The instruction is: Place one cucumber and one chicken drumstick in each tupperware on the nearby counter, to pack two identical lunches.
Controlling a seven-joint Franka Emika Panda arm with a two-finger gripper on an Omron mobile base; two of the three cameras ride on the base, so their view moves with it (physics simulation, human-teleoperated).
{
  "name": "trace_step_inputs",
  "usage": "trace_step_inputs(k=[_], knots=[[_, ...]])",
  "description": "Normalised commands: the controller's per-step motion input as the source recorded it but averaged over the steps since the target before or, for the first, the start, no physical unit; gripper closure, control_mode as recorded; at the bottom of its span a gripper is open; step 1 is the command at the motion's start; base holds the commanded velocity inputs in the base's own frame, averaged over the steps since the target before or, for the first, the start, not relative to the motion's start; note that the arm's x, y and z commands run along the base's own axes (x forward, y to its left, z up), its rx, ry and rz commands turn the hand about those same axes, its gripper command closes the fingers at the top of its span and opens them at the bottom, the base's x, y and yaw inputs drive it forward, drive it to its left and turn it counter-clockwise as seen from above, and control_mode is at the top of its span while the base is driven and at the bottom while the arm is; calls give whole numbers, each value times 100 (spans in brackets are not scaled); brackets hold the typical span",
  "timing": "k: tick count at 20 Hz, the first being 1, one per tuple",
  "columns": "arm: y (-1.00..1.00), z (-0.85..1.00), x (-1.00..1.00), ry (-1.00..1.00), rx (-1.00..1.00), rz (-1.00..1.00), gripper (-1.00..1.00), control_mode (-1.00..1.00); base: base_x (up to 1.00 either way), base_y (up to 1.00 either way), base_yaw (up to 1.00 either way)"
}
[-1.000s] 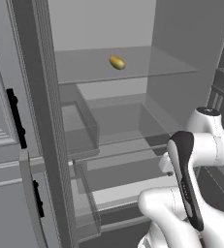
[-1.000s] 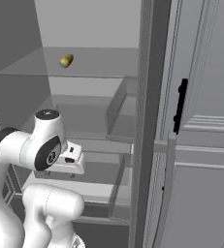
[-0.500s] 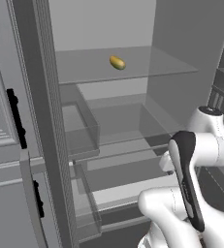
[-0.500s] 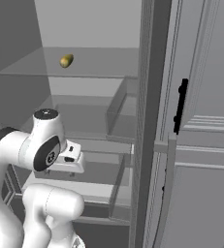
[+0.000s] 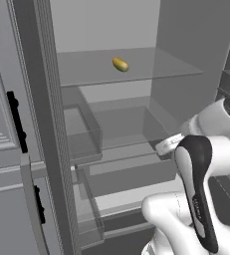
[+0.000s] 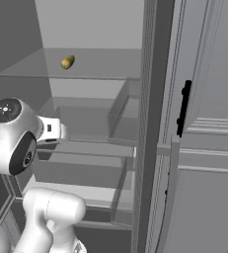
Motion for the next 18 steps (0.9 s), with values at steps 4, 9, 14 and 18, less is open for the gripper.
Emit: trace_step_inputs(k=[4,9,14,18], knots=[[36,100,99,-49,14,14,-100,-100,0,0,0],[44,100,100,-15,8,1,-100,-100,0,0,0],[29,100,77,3,2,0,-100,-100,0,0,0],[26,26,100,0,0,0,-100,-100,0,0,0]])
